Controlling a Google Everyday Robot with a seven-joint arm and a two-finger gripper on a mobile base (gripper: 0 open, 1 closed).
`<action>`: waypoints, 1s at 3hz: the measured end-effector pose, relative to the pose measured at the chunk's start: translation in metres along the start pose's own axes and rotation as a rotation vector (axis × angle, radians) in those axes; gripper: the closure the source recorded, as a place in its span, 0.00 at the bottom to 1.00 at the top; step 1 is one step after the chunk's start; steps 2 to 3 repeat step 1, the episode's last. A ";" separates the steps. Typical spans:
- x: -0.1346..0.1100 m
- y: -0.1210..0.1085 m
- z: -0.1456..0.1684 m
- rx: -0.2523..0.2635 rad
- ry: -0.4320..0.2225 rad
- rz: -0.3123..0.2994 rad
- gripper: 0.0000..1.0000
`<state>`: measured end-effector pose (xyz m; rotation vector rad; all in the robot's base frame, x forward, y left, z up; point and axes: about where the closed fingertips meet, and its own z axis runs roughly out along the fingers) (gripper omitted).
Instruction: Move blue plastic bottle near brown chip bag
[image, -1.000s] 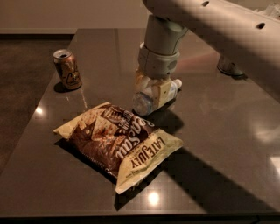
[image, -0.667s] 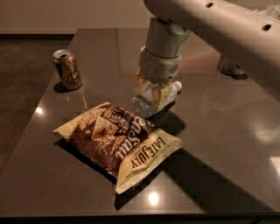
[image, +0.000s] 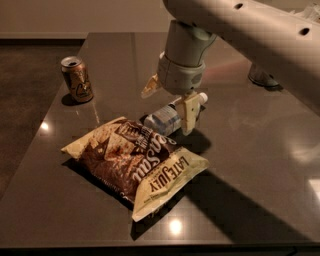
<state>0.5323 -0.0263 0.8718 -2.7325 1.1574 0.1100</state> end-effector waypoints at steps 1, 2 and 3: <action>0.000 0.000 0.000 0.000 0.000 0.000 0.00; 0.000 0.000 0.000 0.000 0.000 0.000 0.00; 0.000 0.000 0.000 0.000 0.000 0.000 0.00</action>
Offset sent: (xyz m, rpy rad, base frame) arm 0.0000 0.0000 0.0000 0.0000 0.0000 0.0000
